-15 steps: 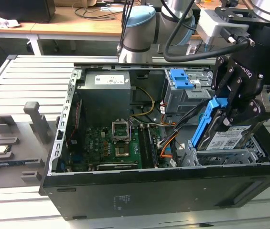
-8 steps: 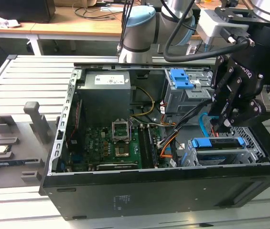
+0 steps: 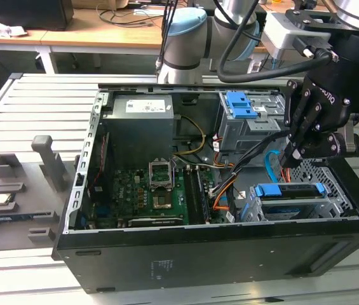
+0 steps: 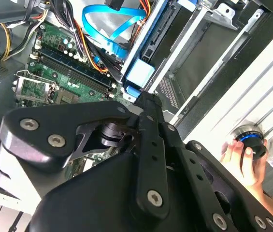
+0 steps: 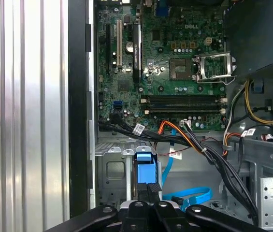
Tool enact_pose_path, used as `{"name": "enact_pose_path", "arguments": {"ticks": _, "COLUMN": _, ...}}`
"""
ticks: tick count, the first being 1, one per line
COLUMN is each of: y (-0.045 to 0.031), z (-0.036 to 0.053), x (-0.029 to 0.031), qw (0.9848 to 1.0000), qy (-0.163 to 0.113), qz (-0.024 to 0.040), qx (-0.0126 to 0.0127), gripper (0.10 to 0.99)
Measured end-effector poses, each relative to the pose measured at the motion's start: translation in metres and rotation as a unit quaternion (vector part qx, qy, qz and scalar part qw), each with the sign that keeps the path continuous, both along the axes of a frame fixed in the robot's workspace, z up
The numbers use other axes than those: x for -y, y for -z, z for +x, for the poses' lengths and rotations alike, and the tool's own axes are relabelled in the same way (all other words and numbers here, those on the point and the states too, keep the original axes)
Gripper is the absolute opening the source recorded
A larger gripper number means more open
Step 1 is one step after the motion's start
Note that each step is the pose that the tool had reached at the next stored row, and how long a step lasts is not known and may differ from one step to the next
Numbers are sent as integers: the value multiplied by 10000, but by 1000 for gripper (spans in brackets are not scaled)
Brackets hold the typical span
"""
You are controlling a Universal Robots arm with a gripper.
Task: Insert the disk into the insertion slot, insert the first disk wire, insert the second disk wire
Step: 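Insert the disk into the insertion slot, then insert the first disk wire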
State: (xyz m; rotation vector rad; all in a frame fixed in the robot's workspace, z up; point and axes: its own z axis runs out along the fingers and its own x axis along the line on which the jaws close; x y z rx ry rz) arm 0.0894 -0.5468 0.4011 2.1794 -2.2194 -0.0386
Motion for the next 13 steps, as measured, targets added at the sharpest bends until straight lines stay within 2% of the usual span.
{"name": "enact_pose_path", "arguments": {"ticks": 13, "y": 2, "z": 0, "x": 0, "qw": 10000, "qy": 0, "qz": -5, "qx": 0, "gripper": 106}}
